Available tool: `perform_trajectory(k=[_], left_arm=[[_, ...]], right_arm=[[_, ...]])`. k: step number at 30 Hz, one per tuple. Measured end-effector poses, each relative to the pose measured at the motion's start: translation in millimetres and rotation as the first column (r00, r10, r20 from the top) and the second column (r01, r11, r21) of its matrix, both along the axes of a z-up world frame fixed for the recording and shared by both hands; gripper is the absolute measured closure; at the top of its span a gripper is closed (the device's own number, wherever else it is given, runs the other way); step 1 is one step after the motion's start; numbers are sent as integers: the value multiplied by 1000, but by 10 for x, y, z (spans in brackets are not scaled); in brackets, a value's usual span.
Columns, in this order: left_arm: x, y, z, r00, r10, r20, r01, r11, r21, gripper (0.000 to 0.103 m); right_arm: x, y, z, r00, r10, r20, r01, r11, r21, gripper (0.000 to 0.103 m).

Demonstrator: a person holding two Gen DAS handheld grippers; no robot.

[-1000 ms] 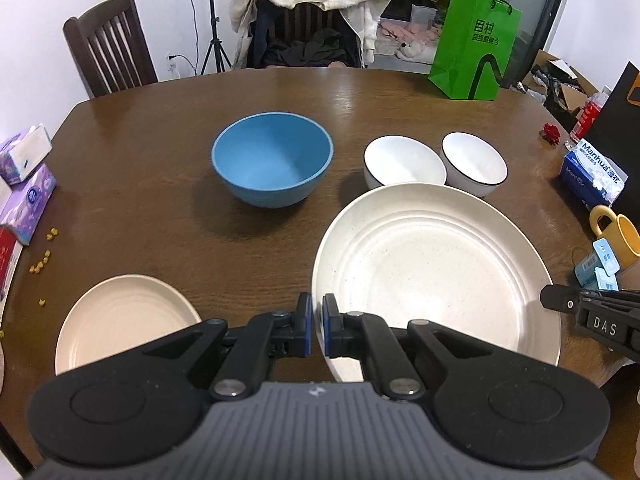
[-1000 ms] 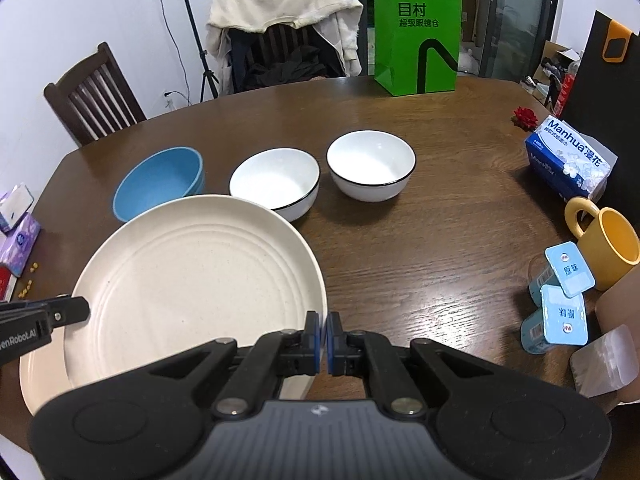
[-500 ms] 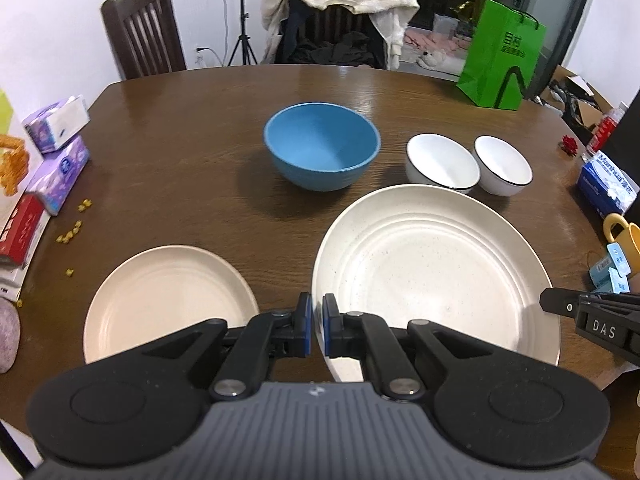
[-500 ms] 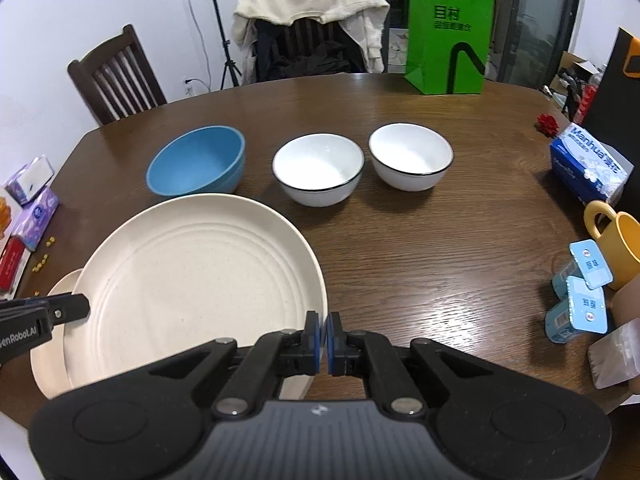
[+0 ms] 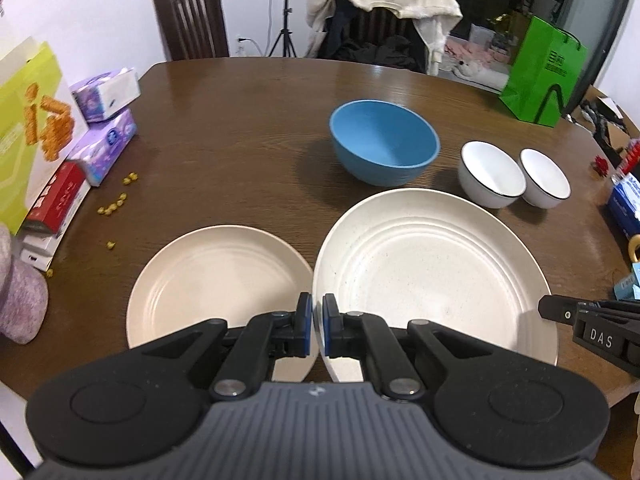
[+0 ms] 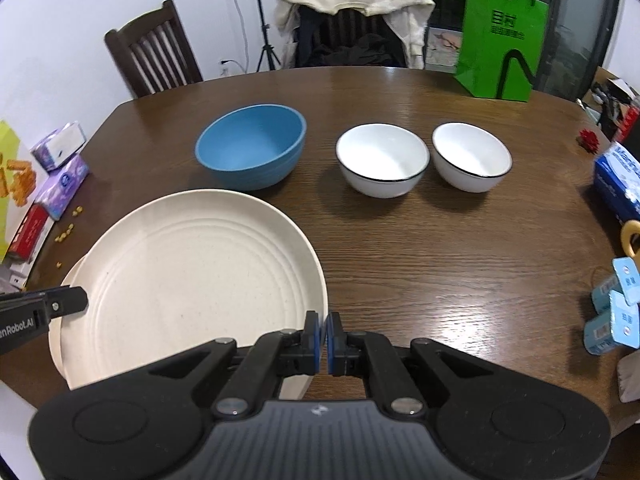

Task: Organize plates and bowls
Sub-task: 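Carry the cream plate with both tools toward the stacked plates by the vase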

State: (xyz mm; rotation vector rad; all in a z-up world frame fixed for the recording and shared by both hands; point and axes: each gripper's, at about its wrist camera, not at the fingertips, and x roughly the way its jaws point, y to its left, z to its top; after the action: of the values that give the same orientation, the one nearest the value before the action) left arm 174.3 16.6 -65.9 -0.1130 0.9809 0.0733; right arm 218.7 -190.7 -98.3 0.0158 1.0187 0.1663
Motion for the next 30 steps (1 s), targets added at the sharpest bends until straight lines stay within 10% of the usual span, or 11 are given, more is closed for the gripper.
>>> perform_trajectory(k=[30], left_arm=[[-54,653,-151,980,198,-9,-198,980,5,97]], right_arm=[[222,757,-136,980,200,-15,-200,980,-13,98]])
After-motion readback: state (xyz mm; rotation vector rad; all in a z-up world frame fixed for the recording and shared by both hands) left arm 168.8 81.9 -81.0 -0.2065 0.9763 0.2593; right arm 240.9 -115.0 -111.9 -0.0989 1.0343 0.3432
